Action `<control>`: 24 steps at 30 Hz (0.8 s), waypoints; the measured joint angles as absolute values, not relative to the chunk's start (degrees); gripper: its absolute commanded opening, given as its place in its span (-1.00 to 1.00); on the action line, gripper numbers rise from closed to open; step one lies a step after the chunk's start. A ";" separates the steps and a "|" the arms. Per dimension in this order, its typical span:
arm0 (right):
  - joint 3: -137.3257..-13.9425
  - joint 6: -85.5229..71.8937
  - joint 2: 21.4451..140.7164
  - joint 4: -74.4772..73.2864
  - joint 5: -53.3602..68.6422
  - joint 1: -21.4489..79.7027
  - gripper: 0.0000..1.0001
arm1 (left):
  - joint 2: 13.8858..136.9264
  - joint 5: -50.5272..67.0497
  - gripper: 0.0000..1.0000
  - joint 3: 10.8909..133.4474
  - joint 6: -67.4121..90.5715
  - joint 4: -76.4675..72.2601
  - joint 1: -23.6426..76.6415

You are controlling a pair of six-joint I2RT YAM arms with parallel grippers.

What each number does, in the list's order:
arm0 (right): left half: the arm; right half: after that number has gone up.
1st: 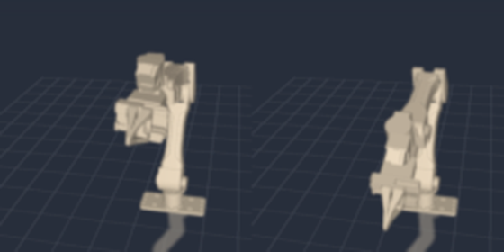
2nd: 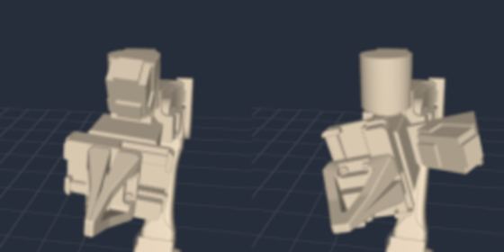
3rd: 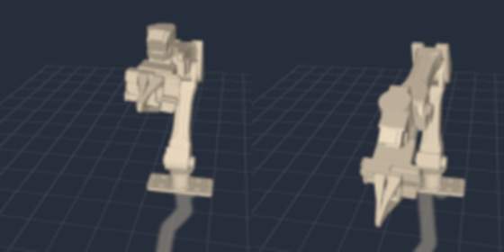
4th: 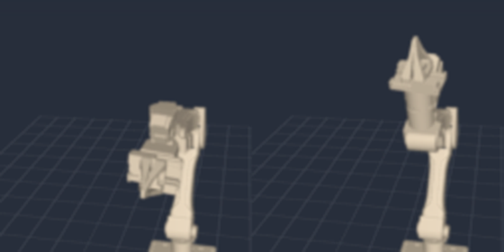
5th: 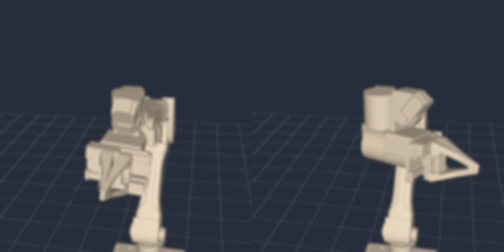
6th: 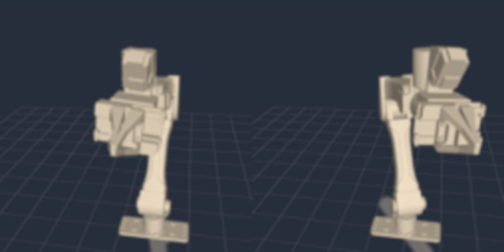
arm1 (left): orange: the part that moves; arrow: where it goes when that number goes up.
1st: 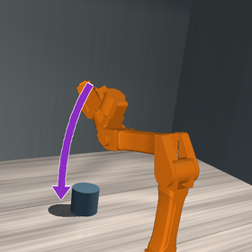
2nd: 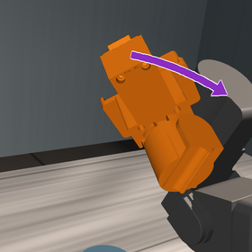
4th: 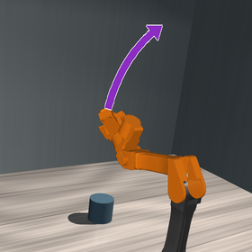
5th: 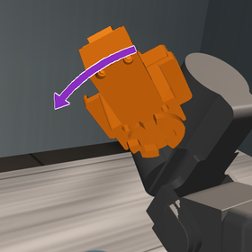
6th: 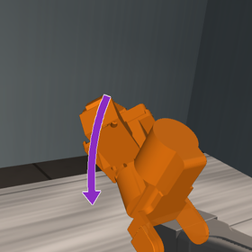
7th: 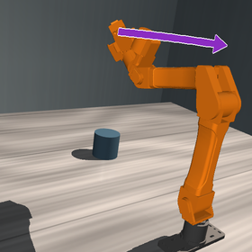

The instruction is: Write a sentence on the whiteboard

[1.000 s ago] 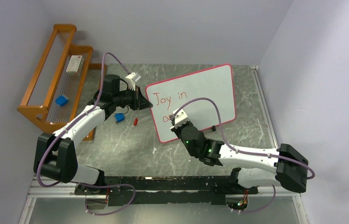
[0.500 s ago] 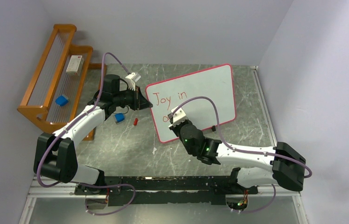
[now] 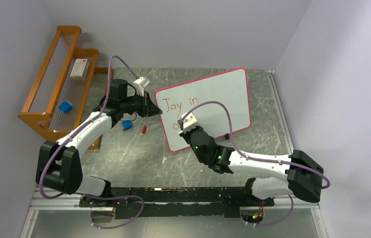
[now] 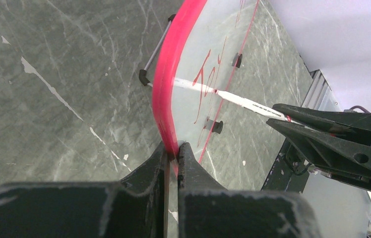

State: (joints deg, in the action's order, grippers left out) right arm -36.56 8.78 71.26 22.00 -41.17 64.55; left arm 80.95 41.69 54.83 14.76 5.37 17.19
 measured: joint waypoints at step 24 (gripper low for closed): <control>-37.32 2.92 69.52 12.49 -39.83 64.58 -1.00 | 80.97 41.56 -0.90 54.83 14.74 5.37 17.19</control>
